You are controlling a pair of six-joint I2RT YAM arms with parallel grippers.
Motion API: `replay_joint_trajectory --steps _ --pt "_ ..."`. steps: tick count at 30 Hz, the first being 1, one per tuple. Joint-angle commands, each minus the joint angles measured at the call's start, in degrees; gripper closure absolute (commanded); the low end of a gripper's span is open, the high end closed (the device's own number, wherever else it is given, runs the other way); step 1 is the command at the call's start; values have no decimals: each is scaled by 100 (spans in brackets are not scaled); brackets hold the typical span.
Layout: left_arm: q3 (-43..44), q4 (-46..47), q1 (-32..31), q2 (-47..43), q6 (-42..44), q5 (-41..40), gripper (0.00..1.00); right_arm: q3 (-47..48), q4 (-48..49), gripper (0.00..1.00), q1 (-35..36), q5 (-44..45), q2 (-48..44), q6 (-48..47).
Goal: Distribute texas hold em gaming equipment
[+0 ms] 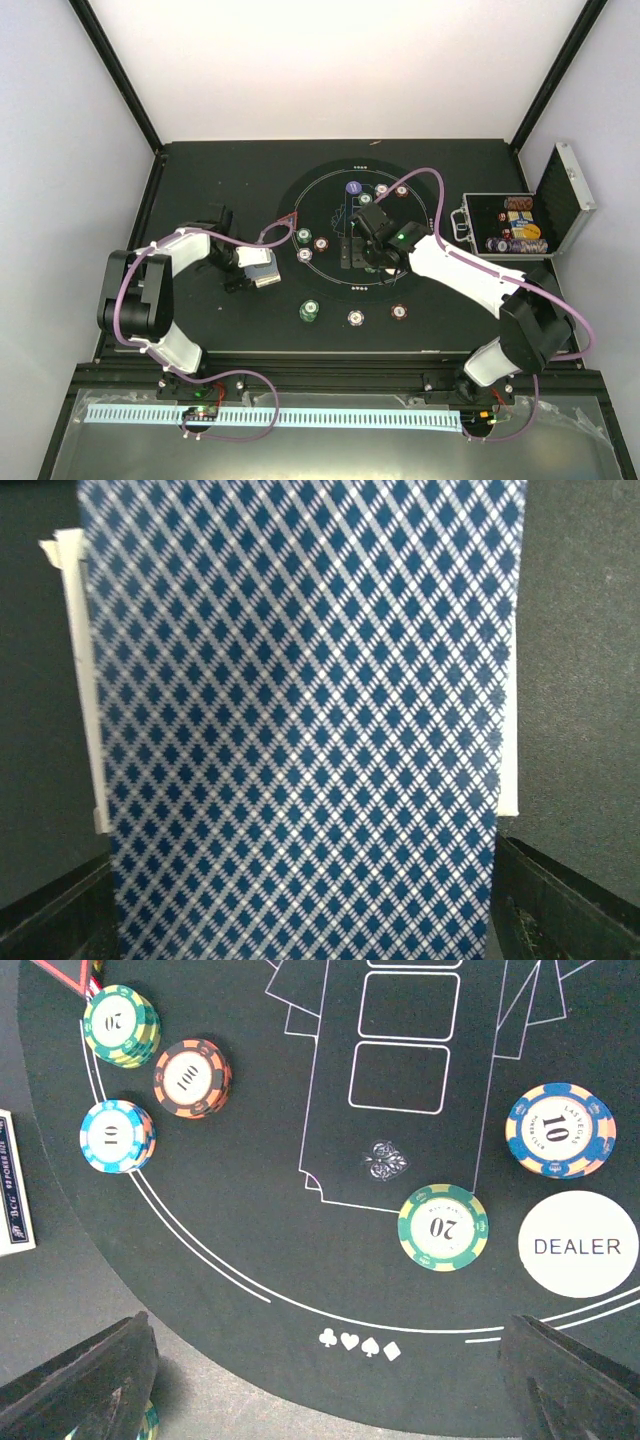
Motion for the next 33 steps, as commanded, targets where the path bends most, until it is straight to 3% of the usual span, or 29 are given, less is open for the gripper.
replay_joint_trajectory --steps 1,17,20,23,33 --pt "-66 16 -57 88 45 -9 11 -62 16 5 42 130 -146 79" --pt "-96 60 -64 211 155 -91 16 -107 25 8 36 65 -137 70" --pt "-62 81 -64 241 83 -105 4 -123 25 8 43 55 -138 56" --pt "5 59 -66 242 36 -81 1 -144 38 8 36 53 -137 59" --pt "130 -84 -80 395 9 -43 10 -237 108 11 41 7 -141 48"
